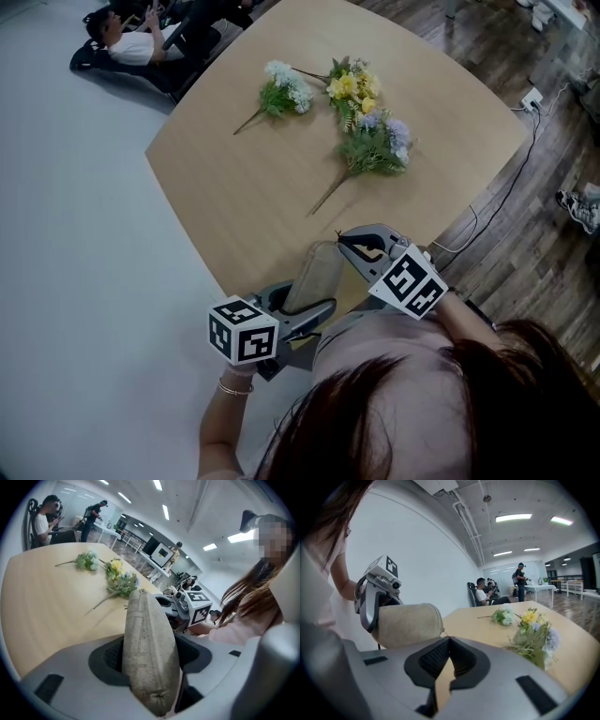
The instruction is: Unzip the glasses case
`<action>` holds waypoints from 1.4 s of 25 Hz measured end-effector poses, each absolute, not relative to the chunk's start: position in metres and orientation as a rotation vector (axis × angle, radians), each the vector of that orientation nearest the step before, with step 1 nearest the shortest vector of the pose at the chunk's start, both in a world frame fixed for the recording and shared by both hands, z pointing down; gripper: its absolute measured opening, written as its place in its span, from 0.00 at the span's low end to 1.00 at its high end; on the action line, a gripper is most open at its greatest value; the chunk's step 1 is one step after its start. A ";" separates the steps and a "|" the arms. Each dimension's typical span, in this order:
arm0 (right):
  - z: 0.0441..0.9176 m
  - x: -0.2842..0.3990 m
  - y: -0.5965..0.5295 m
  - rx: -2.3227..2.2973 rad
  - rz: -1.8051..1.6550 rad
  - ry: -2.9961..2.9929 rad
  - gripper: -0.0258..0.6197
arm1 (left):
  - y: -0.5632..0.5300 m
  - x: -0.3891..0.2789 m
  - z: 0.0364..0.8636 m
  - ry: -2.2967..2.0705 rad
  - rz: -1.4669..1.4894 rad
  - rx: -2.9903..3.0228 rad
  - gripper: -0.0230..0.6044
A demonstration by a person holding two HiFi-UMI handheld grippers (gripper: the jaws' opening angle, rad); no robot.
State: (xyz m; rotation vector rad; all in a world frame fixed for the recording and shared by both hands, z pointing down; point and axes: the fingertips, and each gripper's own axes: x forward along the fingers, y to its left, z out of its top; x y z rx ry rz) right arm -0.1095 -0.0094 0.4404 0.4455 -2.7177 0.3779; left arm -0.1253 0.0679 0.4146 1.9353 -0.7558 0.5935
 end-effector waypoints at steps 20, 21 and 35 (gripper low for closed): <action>0.440 -0.110 -0.004 0.451 0.338 -2.715 0.06 | 0.053 -0.132 0.398 -0.751 0.222 1.837 0.48; 0.440 -0.110 -0.004 0.453 0.338 -2.715 0.06 | 0.052 -0.133 0.398 -0.756 0.205 1.834 0.48; 0.434 -0.110 -0.006 0.461 0.326 -2.713 0.06 | 0.042 -0.140 0.395 -0.804 -0.084 1.743 0.48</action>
